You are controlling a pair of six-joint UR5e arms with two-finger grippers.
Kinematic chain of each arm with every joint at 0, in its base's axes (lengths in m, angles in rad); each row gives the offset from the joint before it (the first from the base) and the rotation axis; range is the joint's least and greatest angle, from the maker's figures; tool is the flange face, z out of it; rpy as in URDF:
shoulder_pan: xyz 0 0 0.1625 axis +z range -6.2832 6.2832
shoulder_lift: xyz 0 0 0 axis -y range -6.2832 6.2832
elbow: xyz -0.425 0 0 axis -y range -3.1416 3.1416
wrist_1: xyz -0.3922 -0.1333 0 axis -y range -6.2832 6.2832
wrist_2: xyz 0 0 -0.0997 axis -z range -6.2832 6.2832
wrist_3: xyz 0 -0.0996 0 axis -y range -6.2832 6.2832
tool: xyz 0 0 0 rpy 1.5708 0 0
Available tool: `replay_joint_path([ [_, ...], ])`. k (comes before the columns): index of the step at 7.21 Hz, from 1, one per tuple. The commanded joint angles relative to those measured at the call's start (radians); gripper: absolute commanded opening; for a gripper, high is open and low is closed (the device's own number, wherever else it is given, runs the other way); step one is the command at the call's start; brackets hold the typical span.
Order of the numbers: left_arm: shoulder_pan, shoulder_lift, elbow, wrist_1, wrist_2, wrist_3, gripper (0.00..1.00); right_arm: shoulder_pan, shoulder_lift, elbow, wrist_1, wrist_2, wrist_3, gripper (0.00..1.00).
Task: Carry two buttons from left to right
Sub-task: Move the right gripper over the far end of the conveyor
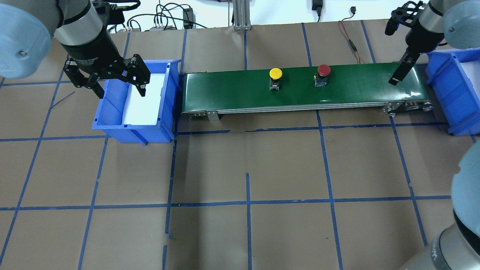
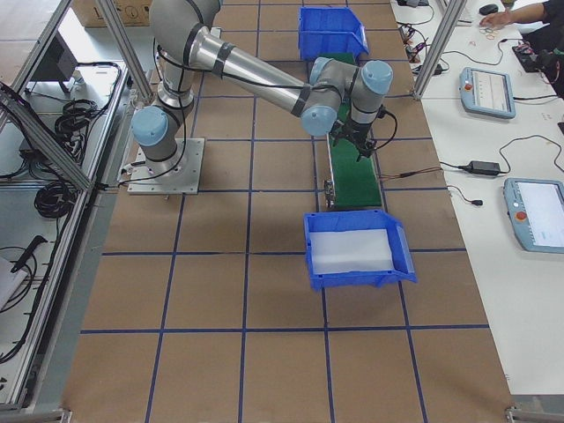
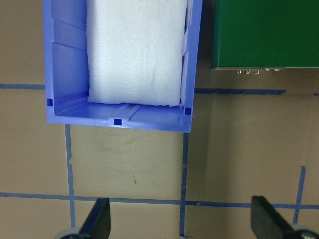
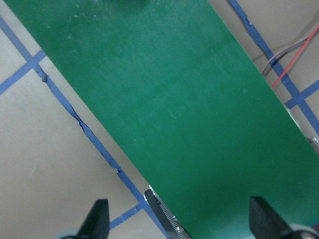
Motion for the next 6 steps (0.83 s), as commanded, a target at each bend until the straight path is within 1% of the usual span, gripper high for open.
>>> replay_joint_path([
  [1, 0.0, 0.0, 0.0, 0.0, 0.0, 0.001, 1.0, 0.0, 0.008, 0.018, -0.073, -0.001, -0.264, 0.97],
  [2, 0.0, 0.0, 0.0, 0.0, 0.0, 0.0, 1.0, 0.0, 0.026, 0.012, -0.092, 0.0, -0.321, 0.95],
  [4, 0.0, 0.0, 0.0, 0.0, 0.0, 0.001, 1.0, 0.0, 0.049, 0.008, -0.135, 0.003, -0.516, 0.95],
  [6, 0.0, 0.0, 0.0, 0.0, 0.0, 0.001, 1.0, 0.018, 0.046, 0.017, -0.144, -0.023, -0.598, 0.95],
])
